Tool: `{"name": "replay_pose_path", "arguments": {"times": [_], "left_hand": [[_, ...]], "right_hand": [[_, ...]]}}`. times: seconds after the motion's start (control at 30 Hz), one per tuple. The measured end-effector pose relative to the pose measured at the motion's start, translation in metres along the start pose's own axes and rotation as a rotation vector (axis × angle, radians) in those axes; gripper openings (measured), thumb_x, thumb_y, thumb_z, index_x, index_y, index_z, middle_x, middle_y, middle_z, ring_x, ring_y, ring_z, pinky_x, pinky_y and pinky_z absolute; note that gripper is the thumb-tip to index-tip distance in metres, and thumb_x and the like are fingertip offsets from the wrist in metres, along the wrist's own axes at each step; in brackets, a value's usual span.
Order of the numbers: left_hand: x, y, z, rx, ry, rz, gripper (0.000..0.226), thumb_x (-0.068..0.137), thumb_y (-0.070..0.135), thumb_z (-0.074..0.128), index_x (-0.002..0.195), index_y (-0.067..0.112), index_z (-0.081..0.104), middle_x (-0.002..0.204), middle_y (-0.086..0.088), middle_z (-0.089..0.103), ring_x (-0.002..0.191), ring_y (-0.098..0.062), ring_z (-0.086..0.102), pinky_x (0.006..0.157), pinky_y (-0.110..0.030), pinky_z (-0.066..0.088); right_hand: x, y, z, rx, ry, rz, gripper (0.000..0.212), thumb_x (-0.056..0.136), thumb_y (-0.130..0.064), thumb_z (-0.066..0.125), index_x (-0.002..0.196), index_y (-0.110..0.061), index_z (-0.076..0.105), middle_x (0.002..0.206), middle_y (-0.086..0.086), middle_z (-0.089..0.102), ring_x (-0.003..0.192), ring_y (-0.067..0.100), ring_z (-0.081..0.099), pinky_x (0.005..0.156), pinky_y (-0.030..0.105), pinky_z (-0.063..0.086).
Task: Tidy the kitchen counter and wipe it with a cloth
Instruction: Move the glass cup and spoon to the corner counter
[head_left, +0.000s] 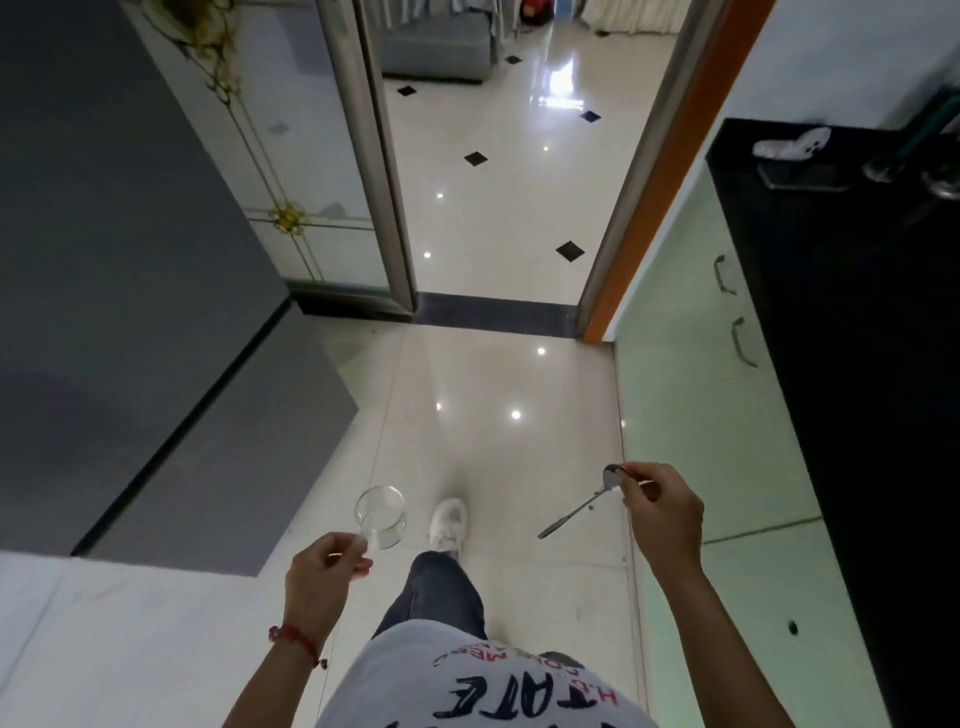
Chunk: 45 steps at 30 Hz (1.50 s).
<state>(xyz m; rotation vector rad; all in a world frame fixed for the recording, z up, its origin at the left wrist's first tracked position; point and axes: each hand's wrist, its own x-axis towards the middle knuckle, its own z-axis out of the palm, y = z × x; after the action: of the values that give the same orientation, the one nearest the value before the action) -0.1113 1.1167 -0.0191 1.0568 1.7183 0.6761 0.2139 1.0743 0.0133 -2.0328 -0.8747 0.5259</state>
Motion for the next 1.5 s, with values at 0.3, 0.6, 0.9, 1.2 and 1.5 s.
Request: {"name": "replay_pose_path", "arguments": {"times": [0.3,0.6,0.9,1.2,1.5], "left_hand": [[0.182,0.144,0.069,0.043,-0.193,0.088,0.021,0.084,0.006,0.059,0.066,0.017,0.061,0.061,-0.002,0.065,0.063,-0.025,0.064,0.065,-0.025,0.054],[0.285,0.304,0.217,0.199,-0.562,0.352,0.018,0.084,0.005,0.058,0.069,0.015,0.060,0.069,-0.010,0.063,0.068,-0.025,0.063,0.069,-0.032,0.053],[0.255,0.372,0.379,0.203,-0.779,0.433,0.010,0.084,0.009,0.059,0.076,0.012,0.064,0.076,-0.014,0.066,0.071,-0.023,0.065,0.063,-0.022,0.055],[0.235,0.437,0.489,0.174,-0.924,0.464,0.012,0.084,0.010,0.058,0.085,0.002,0.067,0.077,-0.013,0.068,0.065,-0.016,0.067,0.060,-0.021,0.057],[0.263,0.497,0.624,0.322,-1.245,0.423,0.014,0.079,0.013,0.067,0.064,0.013,0.067,0.057,-0.005,0.066,0.056,-0.016,0.062,0.053,-0.025,0.047]], "right_hand": [[0.137,-0.033,0.034,0.079,0.171,0.166,0.037,0.080,-0.005,0.065,0.068,-0.039,0.055,0.076,-0.007,0.061,0.064,0.004,0.061,0.058,0.002,0.043],[0.209,-0.028,-0.008,0.216,0.448,0.398,0.019,0.077,-0.014,0.069,0.071,-0.031,0.065,0.080,-0.009,0.066,0.076,0.015,0.063,0.069,0.011,0.045],[0.290,0.009,-0.091,0.293,0.697,0.447,0.005,0.079,-0.016,0.069,0.082,-0.020,0.069,0.081,0.000,0.071,0.074,0.012,0.067,0.063,0.012,0.052],[0.374,0.014,-0.160,0.272,0.826,0.419,0.020,0.084,-0.011,0.062,0.073,-0.027,0.067,0.084,-0.001,0.069,0.076,0.007,0.065,0.063,0.007,0.050],[0.431,0.026,-0.183,0.266,1.123,0.593,0.022,0.083,-0.011,0.061,0.078,-0.031,0.061,0.086,-0.003,0.067,0.076,0.012,0.064,0.062,0.016,0.055]]}}
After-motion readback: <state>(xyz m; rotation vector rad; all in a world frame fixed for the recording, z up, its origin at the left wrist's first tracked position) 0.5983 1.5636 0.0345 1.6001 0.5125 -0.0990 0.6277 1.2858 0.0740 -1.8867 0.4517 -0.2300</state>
